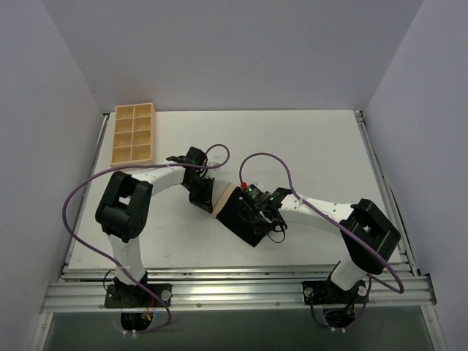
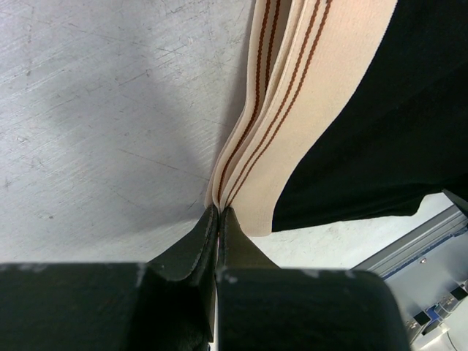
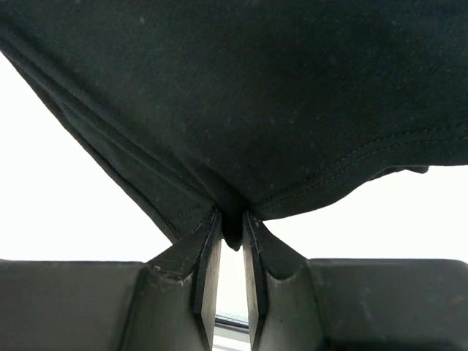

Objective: Roll the underwear
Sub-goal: Fold the underwear

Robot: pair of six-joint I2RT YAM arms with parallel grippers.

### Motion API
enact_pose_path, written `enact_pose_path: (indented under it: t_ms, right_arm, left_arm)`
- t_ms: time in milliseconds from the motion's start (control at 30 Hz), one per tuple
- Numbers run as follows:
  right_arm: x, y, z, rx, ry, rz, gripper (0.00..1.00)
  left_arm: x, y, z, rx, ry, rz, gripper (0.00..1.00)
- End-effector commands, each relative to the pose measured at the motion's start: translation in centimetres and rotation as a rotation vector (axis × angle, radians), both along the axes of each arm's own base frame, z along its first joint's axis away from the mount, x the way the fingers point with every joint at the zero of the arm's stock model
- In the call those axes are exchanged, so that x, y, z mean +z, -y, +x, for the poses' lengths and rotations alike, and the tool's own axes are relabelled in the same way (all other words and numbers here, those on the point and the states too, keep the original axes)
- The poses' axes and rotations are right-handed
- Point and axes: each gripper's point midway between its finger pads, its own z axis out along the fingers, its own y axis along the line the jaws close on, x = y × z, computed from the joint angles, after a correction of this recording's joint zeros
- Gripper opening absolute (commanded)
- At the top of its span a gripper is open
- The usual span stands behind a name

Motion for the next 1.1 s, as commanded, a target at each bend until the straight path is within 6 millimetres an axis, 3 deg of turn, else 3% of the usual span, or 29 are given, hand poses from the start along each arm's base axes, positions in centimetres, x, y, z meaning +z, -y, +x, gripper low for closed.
enact_pose_path:
  t_ms: [0,200,267,400,867,900,1000,1067]
  right_arm:
    - [0.7,-0.4,0.0,0.016,-0.011,0.0,0.15]
    - [0.7,-0.6,0.2,0.018,-0.008,0.005,0.22]
    - [0.7,-0.6,0.2,0.015,-0.009,0.006,0.19]
    - [0.6,-0.6,0.1,0.015,-0.014,0.0,0.0]
    - [2.5,-1.7,0.2,0.025,-0.029,0.032,0.0]
    - [2.3,-1.4,0.3,0.021,-0.025,0.019,0.01]
    - [1.4,-0.8,-0.1,0.024,-0.03,0.013,0.18]
    - [0.9,-0.6,-0.1,0.021,-0.033,0.008,0.2]
  left_arm:
    - [-0.8,-1.1,0.0,-0.015,-0.025,0.05,0.02]
    - [-0.7,-1.0,0.1,-0.015,-0.021,0.048,0.02]
    - [-0.8,-1.1,0.0,-0.016,-0.026,0.049,0.02]
    - [-0.9,-1.0,0.1,-0.016,-0.024,0.048,0.02]
    - [-1.2,-0.9,0.3,-0.009,-0.033,0.05,0.02]
    - [-1.2,-0.9,0.2,-0.009,-0.034,0.049,0.02]
    - [-1.3,-0.9,0.2,-0.009,-0.038,0.051,0.02]
    - [-1.3,-0.9,0.2,-0.009,-0.037,0.05,0.02]
